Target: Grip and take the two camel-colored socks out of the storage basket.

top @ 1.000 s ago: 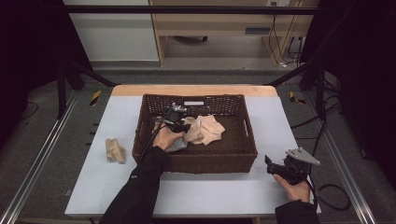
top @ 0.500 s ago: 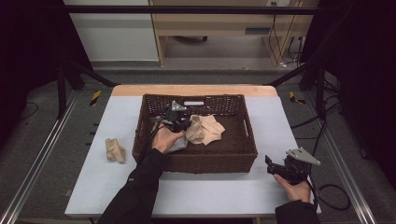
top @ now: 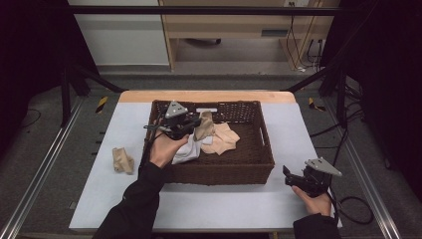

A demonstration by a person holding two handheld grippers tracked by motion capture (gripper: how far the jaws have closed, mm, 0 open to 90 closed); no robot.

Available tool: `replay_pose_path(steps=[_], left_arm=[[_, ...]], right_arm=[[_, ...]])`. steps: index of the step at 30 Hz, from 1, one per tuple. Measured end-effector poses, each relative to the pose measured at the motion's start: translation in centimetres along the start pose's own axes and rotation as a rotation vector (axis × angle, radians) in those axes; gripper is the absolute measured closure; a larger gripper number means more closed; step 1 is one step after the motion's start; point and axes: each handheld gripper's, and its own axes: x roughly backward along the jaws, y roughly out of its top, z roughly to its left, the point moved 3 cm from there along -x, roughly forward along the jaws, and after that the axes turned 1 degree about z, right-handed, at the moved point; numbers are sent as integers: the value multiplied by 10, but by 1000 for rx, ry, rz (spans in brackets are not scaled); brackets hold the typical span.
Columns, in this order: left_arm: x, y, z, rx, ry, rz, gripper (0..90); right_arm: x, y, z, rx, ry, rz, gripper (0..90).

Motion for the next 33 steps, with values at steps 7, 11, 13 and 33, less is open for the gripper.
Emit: replay_pose_path(steps=[7, 11, 13, 33], left_arm=[[32, 11, 3, 4, 7, -75, 852], [54, 13, 11, 15, 23, -111, 852], [65, 13, 15, 19, 28, -127, 851], [165, -31, 74, 135, 167, -251, 852]], right_arm=[[0, 0, 0, 4, -1, 3, 78], [0, 0, 0, 4, -1, 3, 78], [0, 0, 0, 4, -3, 4, 78], [-1, -1, 0, 7, -9, 13, 78]])
